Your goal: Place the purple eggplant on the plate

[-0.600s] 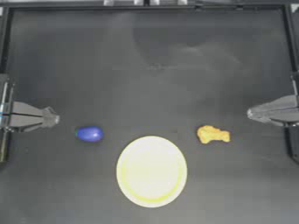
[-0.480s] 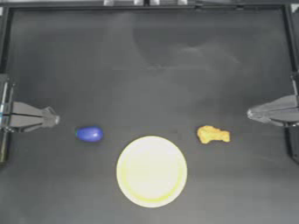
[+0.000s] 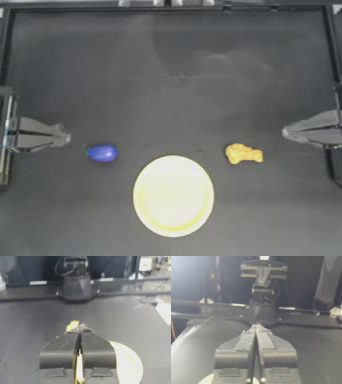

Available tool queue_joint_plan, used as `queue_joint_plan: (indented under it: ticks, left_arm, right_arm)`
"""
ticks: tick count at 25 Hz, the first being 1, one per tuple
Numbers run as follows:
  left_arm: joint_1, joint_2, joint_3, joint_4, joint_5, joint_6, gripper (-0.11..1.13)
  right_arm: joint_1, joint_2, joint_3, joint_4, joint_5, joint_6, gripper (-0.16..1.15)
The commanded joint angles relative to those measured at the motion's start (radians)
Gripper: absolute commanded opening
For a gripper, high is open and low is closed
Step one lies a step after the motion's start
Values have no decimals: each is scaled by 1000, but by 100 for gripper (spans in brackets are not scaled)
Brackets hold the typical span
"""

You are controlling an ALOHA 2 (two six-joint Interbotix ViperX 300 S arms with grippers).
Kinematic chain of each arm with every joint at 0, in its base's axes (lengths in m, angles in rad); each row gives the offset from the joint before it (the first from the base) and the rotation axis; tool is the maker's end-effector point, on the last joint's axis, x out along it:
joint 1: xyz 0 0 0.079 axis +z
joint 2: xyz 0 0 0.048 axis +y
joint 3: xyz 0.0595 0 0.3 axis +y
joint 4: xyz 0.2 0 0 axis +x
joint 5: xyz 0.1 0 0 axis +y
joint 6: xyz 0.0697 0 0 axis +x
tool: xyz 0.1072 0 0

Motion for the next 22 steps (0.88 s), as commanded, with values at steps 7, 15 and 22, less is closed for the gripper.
queue_joint_plan:
  ticks: [7, 15, 22]
  left_arm:
    - [51, 52, -71, 5, 160, 5, 97]
    - [149, 232, -199, 11, 491, 9, 103]
    - [158, 400, -268, 15, 589, 58, 103]
  right_arm:
    - [-21, 21, -26, -15, -3, 2, 98]
    - [-28, 34, -28, -9, -6, 11, 99]
    - [-29, 34, -21, 0, -8, 11, 99]
